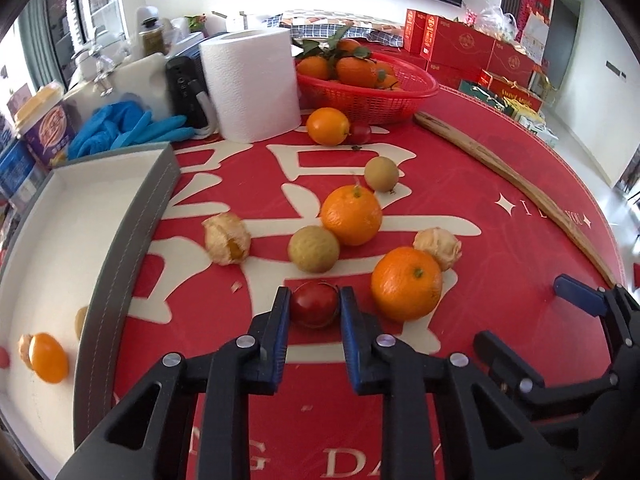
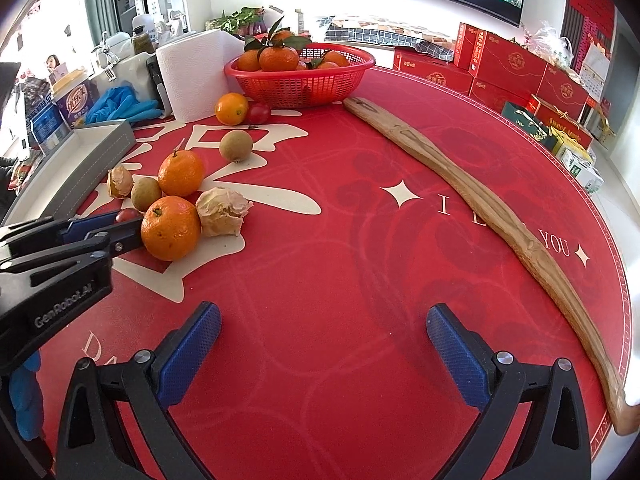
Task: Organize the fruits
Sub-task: 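Move the left tool to another red cherry tomato and close on it, then close the right tool on an orange while the left tool holds the tomato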
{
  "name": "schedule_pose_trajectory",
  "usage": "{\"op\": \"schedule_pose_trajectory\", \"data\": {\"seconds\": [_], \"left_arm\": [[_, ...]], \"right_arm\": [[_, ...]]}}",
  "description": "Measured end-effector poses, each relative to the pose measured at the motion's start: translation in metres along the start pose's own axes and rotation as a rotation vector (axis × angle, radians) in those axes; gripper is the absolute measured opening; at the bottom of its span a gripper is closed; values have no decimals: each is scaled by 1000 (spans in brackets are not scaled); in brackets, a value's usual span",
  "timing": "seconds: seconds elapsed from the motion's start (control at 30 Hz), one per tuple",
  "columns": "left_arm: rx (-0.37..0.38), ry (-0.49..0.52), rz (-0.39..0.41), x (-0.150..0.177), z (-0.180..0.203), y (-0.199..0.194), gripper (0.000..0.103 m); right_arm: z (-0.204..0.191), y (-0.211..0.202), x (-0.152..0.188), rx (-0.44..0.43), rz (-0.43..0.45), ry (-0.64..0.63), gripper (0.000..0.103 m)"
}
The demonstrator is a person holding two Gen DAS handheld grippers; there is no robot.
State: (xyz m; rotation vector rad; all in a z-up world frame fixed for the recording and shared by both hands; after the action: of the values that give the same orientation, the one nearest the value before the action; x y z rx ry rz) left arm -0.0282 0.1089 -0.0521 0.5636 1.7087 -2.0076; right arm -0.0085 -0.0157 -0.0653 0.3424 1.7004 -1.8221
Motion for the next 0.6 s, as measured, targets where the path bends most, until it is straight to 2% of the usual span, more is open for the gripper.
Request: {"op": "schedule_pose_trajectory", "data": {"seconds": [0.27, 0.53, 0.6], "left_arm": [[-10, -8, 78, 11, -17, -40, 26], [-75, -50, 170, 12, -54, -82, 26], [-100, -62, 191, 14, -68, -91, 26]], "right_arm": [[-9, 0, -2, -8, -6, -9, 103], [-75, 0, -20, -105, 12, -106, 103], [-84, 1, -26, -110, 18, -108, 94]]}}
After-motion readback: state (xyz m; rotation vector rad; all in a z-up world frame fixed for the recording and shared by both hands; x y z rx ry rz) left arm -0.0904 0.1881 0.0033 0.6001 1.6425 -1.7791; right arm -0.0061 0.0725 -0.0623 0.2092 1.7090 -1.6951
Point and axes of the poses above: each gripper's, at about its wrist camera, not at the fingertips, and y roughly the way its jaws point, z to its right, x to its underside, the point moved 8 cm from there along y, roughly the way its jaws point, and after that the axes turned 9 degrees about x, right-handed, at the moved point
